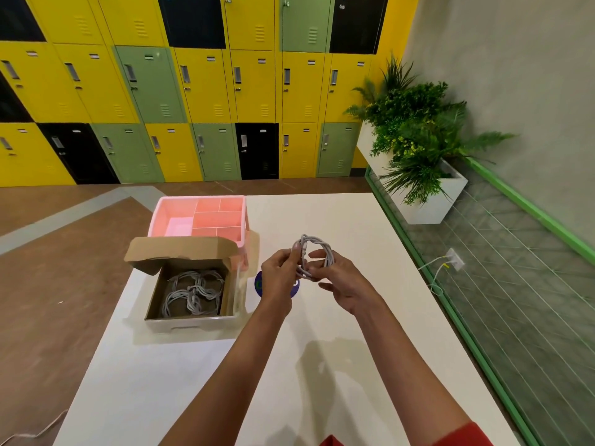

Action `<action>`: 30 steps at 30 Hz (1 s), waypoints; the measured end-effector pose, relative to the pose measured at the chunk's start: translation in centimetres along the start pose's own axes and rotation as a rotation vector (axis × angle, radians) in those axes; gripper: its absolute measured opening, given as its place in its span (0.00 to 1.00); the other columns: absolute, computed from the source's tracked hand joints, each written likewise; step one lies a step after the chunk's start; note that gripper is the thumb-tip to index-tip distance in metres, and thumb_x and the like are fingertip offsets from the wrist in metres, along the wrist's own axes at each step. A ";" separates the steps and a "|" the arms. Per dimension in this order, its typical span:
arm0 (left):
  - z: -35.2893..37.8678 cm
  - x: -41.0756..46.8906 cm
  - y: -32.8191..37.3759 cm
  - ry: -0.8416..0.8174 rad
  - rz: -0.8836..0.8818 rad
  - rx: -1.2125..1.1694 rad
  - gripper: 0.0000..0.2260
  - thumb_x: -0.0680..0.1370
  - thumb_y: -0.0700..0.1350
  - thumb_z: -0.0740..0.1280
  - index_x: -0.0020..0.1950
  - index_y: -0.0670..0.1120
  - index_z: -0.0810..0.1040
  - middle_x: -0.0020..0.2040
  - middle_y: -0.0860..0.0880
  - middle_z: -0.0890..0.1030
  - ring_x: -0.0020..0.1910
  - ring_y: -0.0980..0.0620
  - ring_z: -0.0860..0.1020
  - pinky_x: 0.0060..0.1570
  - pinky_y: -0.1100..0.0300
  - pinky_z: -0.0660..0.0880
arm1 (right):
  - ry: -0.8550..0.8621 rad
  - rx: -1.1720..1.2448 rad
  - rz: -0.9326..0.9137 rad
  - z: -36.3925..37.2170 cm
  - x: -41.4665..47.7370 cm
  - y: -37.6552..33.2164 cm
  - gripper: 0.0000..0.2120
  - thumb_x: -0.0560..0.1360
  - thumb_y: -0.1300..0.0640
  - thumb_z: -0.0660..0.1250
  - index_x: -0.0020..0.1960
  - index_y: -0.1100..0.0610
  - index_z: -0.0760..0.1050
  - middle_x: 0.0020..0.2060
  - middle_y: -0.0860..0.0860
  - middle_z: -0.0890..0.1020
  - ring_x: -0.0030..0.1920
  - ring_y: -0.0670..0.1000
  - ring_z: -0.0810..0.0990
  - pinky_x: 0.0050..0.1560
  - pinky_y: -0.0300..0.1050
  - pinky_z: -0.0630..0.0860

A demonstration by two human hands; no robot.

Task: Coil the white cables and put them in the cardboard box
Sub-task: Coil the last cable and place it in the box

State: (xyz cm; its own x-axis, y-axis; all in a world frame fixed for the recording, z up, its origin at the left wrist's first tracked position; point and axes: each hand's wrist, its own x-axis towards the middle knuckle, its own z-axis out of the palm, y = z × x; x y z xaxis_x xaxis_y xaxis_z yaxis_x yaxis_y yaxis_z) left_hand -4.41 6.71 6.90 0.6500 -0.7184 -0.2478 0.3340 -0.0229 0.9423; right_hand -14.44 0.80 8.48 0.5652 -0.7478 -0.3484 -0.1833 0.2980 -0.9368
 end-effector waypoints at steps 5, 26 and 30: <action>-0.3 0.1 0.3 -0.056 0.010 0.072 0.09 0.77 0.47 0.69 0.41 0.44 0.76 0.36 0.46 0.79 0.39 0.45 0.76 0.46 0.50 0.75 | 0.039 0.008 -0.180 -0.9 -0.2 0.2 0.14 0.73 0.66 0.70 0.58 0.59 0.77 0.43 0.52 0.82 0.45 0.50 0.81 0.44 0.42 0.78; 0.9 -0.3 1.1 -0.305 0.067 0.191 0.09 0.81 0.46 0.62 0.47 0.40 0.72 0.31 0.46 0.72 0.28 0.54 0.71 0.29 0.62 0.71 | 0.038 0.170 -0.130 -3.4 0.1 -0.6 0.11 0.72 0.63 0.72 0.49 0.57 0.72 0.34 0.50 0.82 0.36 0.51 0.78 0.43 0.42 0.71; 0.7 -0.1 1.2 -0.323 0.059 0.184 0.09 0.81 0.45 0.62 0.45 0.39 0.72 0.31 0.45 0.71 0.27 0.52 0.71 0.28 0.61 0.71 | 0.031 -0.010 -0.257 -3.8 -0.4 -0.5 0.17 0.72 0.58 0.73 0.55 0.56 0.69 0.39 0.54 0.83 0.39 0.50 0.81 0.43 0.39 0.75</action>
State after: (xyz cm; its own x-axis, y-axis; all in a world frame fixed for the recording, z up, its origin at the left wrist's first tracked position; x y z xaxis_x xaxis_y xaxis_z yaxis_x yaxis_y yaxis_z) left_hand -4.53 6.31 8.24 0.4062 -0.9036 -0.1360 0.1548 -0.0786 0.9848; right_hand -17.60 -1.26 8.97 0.5694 -0.8160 -0.0996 -0.0451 0.0900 -0.9949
